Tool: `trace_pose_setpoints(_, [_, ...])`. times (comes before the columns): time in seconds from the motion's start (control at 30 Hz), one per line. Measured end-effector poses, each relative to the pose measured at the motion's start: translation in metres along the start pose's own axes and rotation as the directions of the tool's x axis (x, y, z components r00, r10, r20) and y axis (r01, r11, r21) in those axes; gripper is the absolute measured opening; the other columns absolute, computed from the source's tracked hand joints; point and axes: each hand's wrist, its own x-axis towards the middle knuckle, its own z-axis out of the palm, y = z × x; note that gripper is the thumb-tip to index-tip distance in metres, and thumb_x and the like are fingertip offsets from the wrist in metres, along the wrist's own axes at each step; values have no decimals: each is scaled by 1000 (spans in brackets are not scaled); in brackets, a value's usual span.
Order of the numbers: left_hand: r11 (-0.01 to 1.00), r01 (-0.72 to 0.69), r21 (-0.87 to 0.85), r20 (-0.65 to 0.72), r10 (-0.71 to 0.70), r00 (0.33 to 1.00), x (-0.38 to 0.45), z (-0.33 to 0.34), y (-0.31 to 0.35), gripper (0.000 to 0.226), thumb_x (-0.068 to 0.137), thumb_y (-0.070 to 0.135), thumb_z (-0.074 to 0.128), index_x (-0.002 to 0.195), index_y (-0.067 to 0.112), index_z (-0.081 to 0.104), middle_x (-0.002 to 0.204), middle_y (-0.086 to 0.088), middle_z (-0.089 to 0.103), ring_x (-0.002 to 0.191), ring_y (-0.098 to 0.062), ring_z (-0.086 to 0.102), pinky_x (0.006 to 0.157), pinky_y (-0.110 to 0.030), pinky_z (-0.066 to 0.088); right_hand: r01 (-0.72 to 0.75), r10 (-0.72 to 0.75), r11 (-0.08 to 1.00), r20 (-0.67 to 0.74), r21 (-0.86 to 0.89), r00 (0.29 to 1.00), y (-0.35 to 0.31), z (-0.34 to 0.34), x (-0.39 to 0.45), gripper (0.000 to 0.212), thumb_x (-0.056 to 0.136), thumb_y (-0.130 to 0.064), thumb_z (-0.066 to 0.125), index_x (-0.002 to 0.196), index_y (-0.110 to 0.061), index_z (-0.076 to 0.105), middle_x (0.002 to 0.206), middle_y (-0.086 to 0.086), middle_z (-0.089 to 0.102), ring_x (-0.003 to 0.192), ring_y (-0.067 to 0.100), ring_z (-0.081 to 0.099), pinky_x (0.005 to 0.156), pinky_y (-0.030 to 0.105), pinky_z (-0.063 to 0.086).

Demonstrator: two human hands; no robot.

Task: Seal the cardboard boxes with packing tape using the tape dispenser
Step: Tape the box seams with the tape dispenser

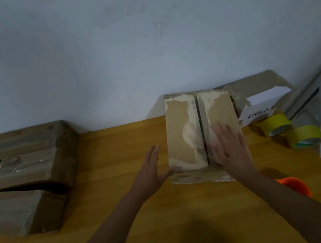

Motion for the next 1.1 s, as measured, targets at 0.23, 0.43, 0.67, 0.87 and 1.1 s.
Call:
trace_pose_setpoints(0.23, [967, 221, -126, -39, -228, 973, 36, 1, 45, 63, 101, 47, 44, 151, 10, 31, 147, -13, 46, 129, -32, 50, 101, -43, 46, -473, 456, 768, 149, 431, 877, 1, -18, -11, 58, 101, -46, 35, 150, -15, 27, 139, 18, 51, 121, 38, 51, 94, 41, 45])
trace_pose_setpoints(0.43, [945, 314, -91, -116, -323, 939, 36, -2, 36, 63, 103, 45, 41, 153, 10, 28, 153, -13, 40, 137, -33, 42, 109, -41, 36, -535, 505, 639, 223, 552, 834, -33, -12, -48, 49, 103, -44, 33, 144, -19, 40, 136, 13, 52, 112, 29, 53, 95, 44, 47])
trace_pose_setpoints(0.67, [904, 360, 232, -161, -329, 930, 54, -33, 11, 54, 105, 43, 27, 145, 9, 39, 147, -16, 44, 135, -36, 41, 116, -53, 23, -499, 376, 563, 334, 658, 864, -81, 10, -105, 20, 103, -30, 45, 119, -29, 57, 128, 9, 59, 108, 25, 59, 99, 53, 47])
trace_pose_setpoints(0.87, [927, 238, 291, -144, -203, 968, 44, -31, -4, 61, 105, 47, 24, 158, 18, 11, 166, -8, -5, 152, -29, -10, 118, -54, -10, -387, 309, 785, 235, 484, 921, -55, -5, -80, 32, 101, -31, 49, 124, -16, 63, 111, 2, 70, 104, 21, 65, 93, 43, 52])
trace_pose_setpoints(1.1, [717, 425, -552, -188, -604, 774, -47, 4, -1, 73, 102, 45, 41, 158, 16, 4, 165, -6, 0, 149, -32, 13, 113, -47, 28, -372, 367, 899, 67, 229, 928, -3, -15, 7, 53, 97, -20, 51, 145, -5, 34, 144, 17, 39, 134, 32, 36, 111, 47, 34])
